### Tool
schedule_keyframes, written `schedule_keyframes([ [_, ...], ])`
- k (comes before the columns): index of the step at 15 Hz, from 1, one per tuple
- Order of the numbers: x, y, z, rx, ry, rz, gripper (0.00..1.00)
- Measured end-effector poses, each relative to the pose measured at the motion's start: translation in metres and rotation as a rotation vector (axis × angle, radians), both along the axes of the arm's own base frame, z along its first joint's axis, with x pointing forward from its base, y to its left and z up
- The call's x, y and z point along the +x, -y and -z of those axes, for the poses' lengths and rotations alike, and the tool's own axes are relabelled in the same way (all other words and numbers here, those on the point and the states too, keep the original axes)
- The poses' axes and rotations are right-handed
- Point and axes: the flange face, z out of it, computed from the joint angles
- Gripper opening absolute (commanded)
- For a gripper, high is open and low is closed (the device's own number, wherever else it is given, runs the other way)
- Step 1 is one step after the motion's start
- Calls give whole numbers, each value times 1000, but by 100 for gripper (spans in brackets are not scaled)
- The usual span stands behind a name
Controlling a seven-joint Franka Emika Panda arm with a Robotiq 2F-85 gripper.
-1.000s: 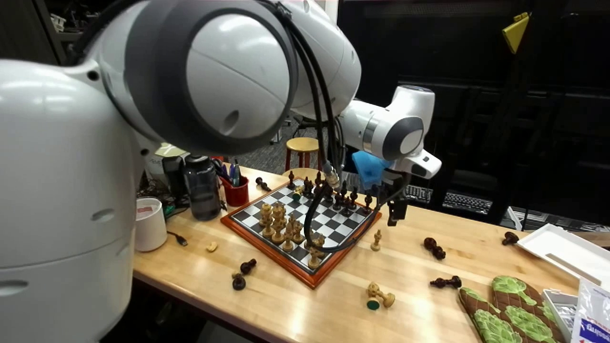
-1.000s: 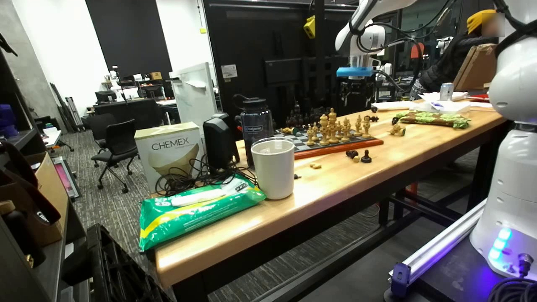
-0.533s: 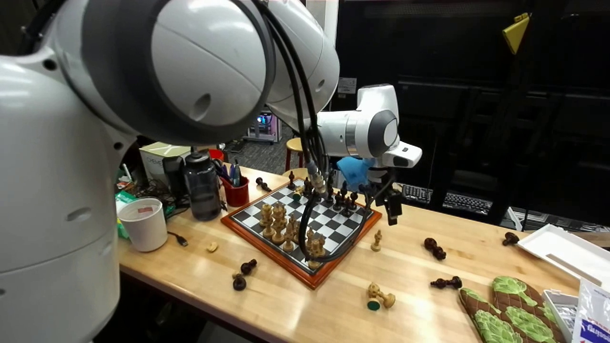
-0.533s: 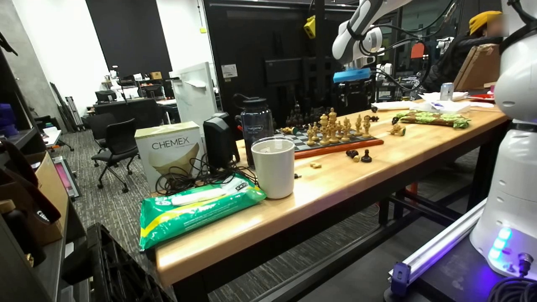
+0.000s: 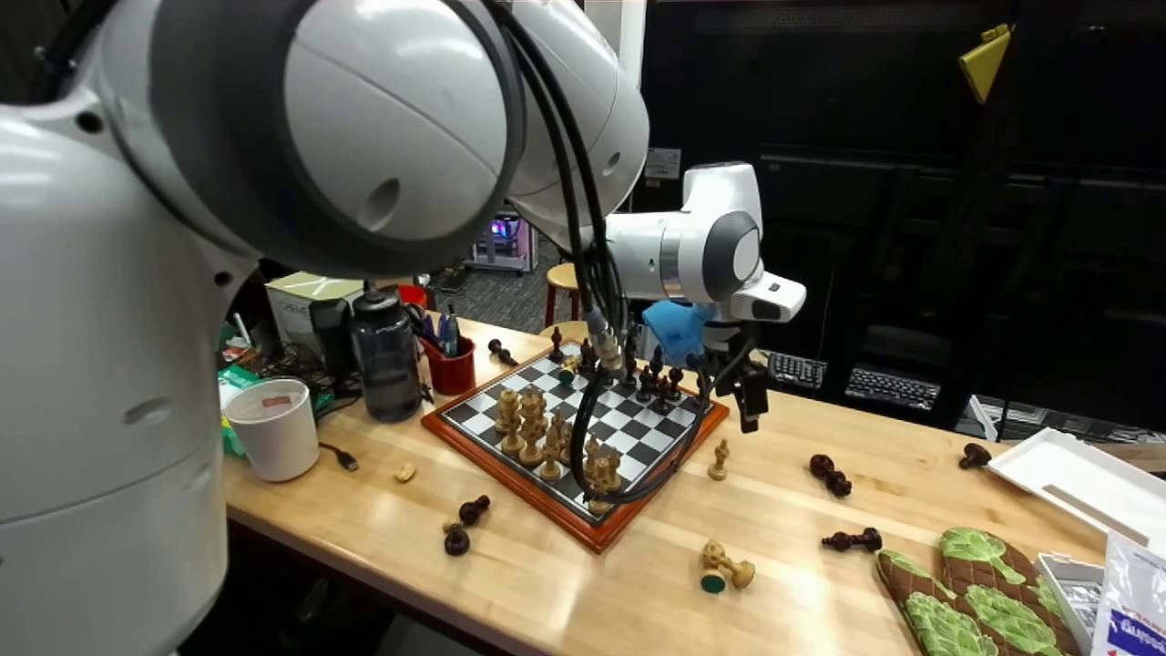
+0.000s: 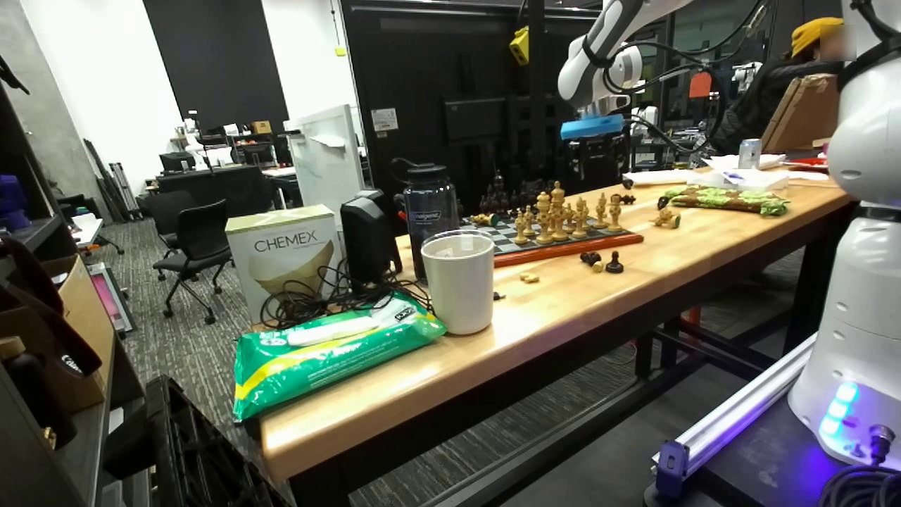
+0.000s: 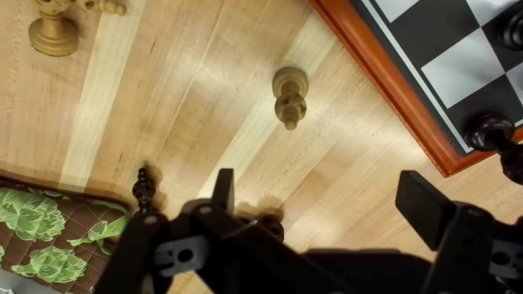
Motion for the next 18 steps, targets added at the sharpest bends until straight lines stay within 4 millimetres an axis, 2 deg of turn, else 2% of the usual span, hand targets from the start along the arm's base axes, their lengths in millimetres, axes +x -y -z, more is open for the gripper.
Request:
schedule_keyframes([
  [4, -4, 5, -1, 33, -76, -106, 100],
  [11, -6, 31, -7, 85, -165, -268, 100],
  [18, 0, 32, 4, 185, -151, -429, 100],
])
